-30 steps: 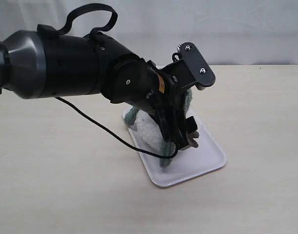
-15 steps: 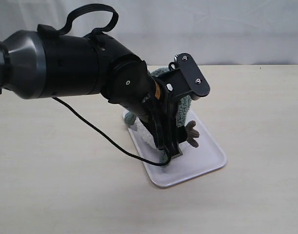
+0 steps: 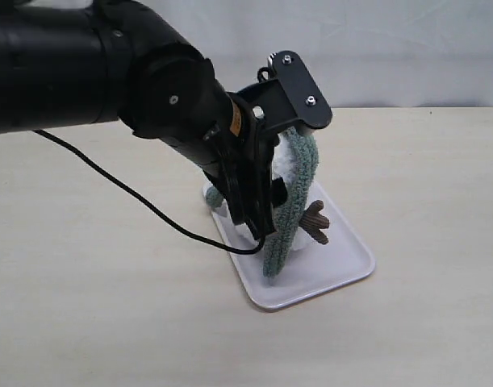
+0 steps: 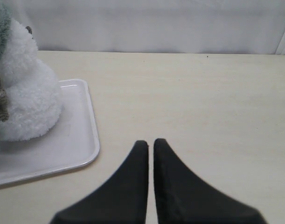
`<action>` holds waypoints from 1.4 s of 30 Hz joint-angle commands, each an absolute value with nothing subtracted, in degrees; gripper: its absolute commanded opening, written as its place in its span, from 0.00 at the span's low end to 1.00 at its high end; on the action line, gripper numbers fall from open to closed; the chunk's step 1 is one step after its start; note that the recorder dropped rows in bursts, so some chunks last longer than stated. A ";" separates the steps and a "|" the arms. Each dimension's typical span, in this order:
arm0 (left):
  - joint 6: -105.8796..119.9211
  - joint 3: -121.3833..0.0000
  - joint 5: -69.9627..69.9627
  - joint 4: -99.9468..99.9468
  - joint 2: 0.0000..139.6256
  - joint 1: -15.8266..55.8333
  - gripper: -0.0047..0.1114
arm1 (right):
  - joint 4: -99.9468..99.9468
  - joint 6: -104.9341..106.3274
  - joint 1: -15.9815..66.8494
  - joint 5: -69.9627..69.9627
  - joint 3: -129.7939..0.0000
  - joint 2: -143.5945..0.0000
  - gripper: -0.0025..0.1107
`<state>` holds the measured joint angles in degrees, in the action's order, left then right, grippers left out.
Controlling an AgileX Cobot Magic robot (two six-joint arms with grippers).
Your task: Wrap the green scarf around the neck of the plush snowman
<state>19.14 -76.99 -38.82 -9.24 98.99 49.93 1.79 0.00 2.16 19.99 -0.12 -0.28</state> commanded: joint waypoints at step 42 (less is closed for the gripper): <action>14.03 -66.47 -47.24 6.33 50.21 50.04 0.04 | 1.68 0.00 2.05 19.77 0.00 0.00 0.06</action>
<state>14.09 -70.41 -50.82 5.49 54.68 49.93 1.79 0.00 2.16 19.99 -0.12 -0.28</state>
